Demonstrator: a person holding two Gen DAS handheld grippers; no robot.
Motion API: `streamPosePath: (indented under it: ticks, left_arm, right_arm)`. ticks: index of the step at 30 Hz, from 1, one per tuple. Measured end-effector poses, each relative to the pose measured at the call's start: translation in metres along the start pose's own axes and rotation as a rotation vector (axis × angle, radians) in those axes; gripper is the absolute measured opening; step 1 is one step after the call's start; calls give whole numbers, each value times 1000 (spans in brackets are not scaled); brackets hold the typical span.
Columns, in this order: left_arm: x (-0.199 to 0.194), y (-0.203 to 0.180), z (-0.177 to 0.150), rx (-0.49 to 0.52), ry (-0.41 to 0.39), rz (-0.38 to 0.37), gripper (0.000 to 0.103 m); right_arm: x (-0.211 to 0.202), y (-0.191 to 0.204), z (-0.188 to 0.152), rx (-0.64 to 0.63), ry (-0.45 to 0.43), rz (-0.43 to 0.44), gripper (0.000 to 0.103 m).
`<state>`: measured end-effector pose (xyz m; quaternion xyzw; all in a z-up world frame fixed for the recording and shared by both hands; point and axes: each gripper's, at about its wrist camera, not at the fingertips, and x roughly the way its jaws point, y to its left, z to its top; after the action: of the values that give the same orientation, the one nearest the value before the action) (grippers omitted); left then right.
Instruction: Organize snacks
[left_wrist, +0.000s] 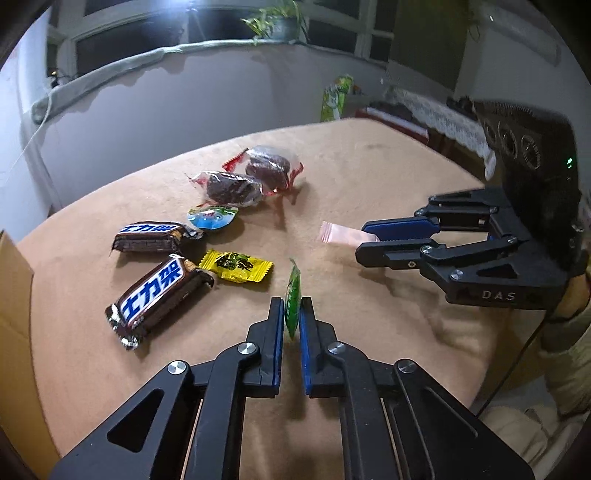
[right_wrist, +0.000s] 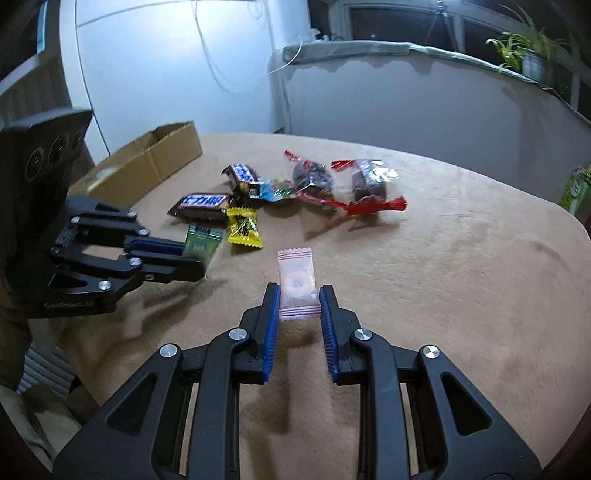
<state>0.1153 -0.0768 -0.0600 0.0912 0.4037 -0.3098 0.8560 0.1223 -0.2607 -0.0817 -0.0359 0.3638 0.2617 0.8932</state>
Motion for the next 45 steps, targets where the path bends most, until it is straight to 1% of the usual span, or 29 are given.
streamPosePath:
  ticks: [4, 7, 10, 12, 14, 15, 16, 18, 20, 21, 22, 23, 24, 25, 26, 29, 37, 40, 45]
  left_arm:
    - [-12, -5, -1, -37, -44, 22, 7]
    - [-20, -1, -3, -59, -69, 31, 7]
    - [-18, 0, 0, -58, -53, 31, 7]
    - [-14, 2, -1, -68, -39, 96, 7]
    - [-13, 11, -5, -119, -29, 116, 18]
    - [-8, 15, -4, -149, -23, 129, 33]
    - [-5, 18, -4, -172, -15, 144, 44]
    - [4, 17, -2, -198, -2, 158, 49]
    - [10, 13, -1, -207, 1, 169, 50]
    - [15, 10, 0, -205, 10, 172, 50]
    - [19, 7, 1, -196, 17, 173, 45]
    - [23, 5, 1, -184, 20, 190, 38]
    - [24, 3, 2, -169, 20, 221, 24]
    - [24, 2, 3, -163, 20, 216, 7]
    - [23, 3, 4, -165, 21, 203, 4]
    - [21, 7, 2, -182, 10, 192, 4]
    - [-1, 6, 0, -196, -76, 165, 4]
    - [-17, 6, 3, -195, -104, 171, 4]
    - [-53, 11, 6, -201, -160, 206, 4]
  right_arm:
    - [-11, 1, 2, 12, -29, -13, 22]
    - [-18, 4, 5, 10, -51, -22, 22]
    - [-23, 7, 10, 12, -61, -35, 22]
    - [-25, 9, 11, 15, -63, -38, 22]
    - [-25, 13, 9, 9, -58, -36, 22]
    - [-25, 13, 8, 8, -56, -33, 22]
    - [-24, 15, 7, 9, -55, -29, 23]
    - [-23, 17, 5, 10, -52, -21, 23]
    - [-22, 18, 3, 11, -51, -16, 23]
    - [-22, 18, 2, 11, -50, -14, 23]
    - [-21, 17, 1, 14, -49, -12, 23]
    - [-21, 16, 0, 18, -49, -10, 23]
    - [-21, 15, -1, 20, -49, -8, 23]
    - [-21, 14, -2, 22, -50, -7, 23]
    - [-22, 13, -3, 25, -52, -7, 23]
    - [-23, 10, -5, 33, -58, -5, 23]
    - [-25, 8, -6, 45, -70, -5, 23]
    - [-29, 9, -1, 38, -79, -10, 23]
    - [-34, 16, 15, 11, -100, -20, 23]
